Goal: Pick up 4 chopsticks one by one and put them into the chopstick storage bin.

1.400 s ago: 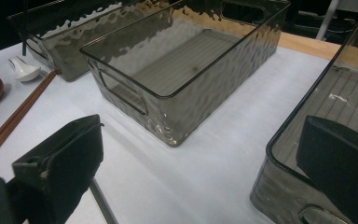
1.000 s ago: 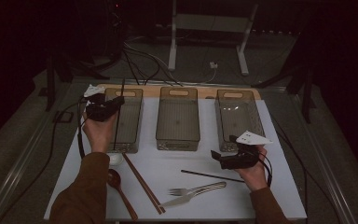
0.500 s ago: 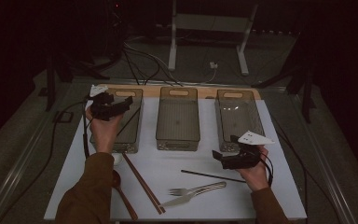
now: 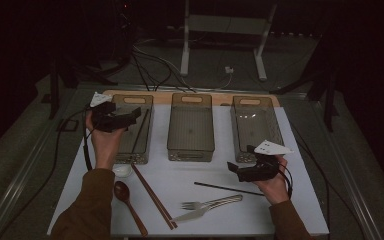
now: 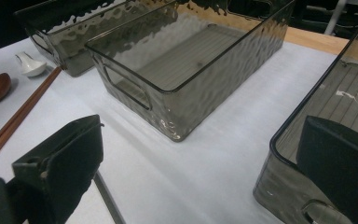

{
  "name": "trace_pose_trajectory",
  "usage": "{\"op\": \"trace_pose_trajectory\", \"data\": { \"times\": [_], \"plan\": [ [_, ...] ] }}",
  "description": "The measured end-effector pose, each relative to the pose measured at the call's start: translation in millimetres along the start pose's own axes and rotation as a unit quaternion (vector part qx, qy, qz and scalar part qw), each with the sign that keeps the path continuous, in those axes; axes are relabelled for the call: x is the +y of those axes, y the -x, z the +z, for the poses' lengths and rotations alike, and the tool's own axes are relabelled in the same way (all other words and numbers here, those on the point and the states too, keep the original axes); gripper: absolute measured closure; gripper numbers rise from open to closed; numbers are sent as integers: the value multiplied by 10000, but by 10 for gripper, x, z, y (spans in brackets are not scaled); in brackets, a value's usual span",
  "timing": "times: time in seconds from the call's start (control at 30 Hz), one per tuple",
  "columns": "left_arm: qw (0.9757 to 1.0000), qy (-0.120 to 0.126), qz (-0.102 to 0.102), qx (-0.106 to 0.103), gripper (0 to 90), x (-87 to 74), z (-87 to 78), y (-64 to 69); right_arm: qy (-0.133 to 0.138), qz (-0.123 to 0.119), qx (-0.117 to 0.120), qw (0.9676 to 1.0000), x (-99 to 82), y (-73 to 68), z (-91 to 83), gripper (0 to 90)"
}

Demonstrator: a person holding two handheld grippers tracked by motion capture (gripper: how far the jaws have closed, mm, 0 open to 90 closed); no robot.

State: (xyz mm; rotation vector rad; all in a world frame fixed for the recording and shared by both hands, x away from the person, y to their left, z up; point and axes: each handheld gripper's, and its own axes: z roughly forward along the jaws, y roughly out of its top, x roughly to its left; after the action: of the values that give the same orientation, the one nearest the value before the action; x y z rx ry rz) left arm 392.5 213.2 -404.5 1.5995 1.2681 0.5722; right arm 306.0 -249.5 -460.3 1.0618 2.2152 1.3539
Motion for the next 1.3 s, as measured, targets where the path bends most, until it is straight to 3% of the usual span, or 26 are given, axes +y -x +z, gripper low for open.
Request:
{"op": "trace_pose_trajectory", "data": {
  "times": [0.23, 0.43, 0.6, 0.67, 0.97, 1.3],
  "plan": [
    [9998, 46, 60, -176, 10, -75, -131, -16, -85, -67, 9, 9999, 8, 7, -7, 2],
    [9991, 155, 252, -317, 10, -143, -268, 55, -228, -126, 38, 9997, 16, 23, 9, 2],
    [9981, 250, 283, -483, 10, -223, -389, 105, -375, -186, 82, 9991, 34, 28, 25, 2],
    [9976, 196, 353, -558, 10, -263, -419, 134, -427, -214, 145, 9988, 44, 32, 29, 2],
    [9956, 230, 579, -698, 10, -446, -624, 279, -794, -423, 285, 9955, 79, 2, 82, 2],
    [9949, 318, 588, -761, 10, -647, -817, 337, -1220, -665, 380, 9896, 103, -26, 150, 2]
  ]
}}
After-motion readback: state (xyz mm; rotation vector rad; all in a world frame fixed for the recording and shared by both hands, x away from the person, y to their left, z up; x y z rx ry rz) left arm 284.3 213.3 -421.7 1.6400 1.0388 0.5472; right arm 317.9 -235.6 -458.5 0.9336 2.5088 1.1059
